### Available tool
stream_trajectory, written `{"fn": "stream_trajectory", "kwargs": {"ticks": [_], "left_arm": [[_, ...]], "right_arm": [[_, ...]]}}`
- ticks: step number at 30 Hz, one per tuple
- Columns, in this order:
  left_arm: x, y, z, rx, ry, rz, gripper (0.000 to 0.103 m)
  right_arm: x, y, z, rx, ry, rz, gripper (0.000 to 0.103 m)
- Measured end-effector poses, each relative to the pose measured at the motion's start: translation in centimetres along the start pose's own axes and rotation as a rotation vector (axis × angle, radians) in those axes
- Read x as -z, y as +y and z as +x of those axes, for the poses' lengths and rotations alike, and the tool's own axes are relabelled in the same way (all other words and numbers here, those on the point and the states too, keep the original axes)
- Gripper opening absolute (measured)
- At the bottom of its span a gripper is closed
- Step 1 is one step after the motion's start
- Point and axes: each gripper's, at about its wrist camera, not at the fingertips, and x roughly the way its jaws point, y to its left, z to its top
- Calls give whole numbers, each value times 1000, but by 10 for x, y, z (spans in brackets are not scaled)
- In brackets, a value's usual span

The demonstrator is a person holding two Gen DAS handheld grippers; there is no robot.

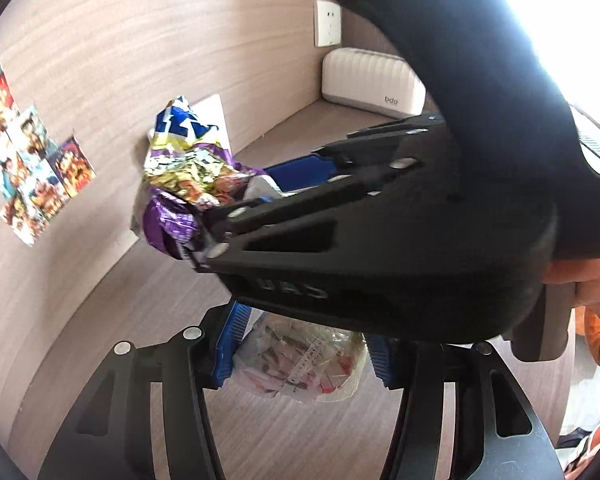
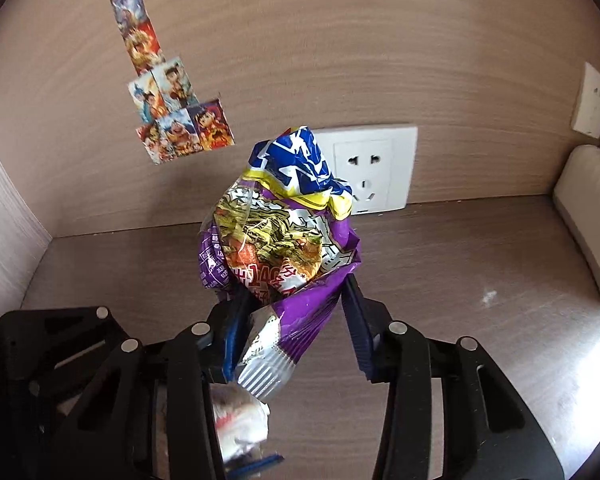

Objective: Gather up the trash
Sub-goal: 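Grasp the white crumpled wrapper with the left tool while the right tool grasps the purple snack bag, then carry the wrapper and purple bag over the white bin and open both tools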

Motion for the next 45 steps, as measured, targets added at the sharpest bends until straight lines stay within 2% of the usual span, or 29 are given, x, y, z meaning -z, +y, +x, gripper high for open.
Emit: {"fn": "stream_trajectory", "kwargs": {"ticks": [10,20,31,33,35,39,45], "left_arm": [[7,-24,-40,-7,-44,50,52],[9,-103,-87,59,-96,150,52],[14,-203,-104,196,-133,298,52],[10,-221,-94,227,-128,321,52],[11,-231,-89,254,-120,340,52],[10,-280,-84,322,-102,388,52],[18,-322,-70,401,-69,455,53]], "right_arm": [[16,-11,-50,40,-46,25,45],[64,-30,-137,137,-110,116,45],[167,-63,-263,320,-174,300,45],[188,-66,-284,355,-181,338,45],[206,-67,-299,390,-183,368,45],[245,-70,-327,463,-176,445,45],[296,-77,-346,544,-146,563,45]]}}
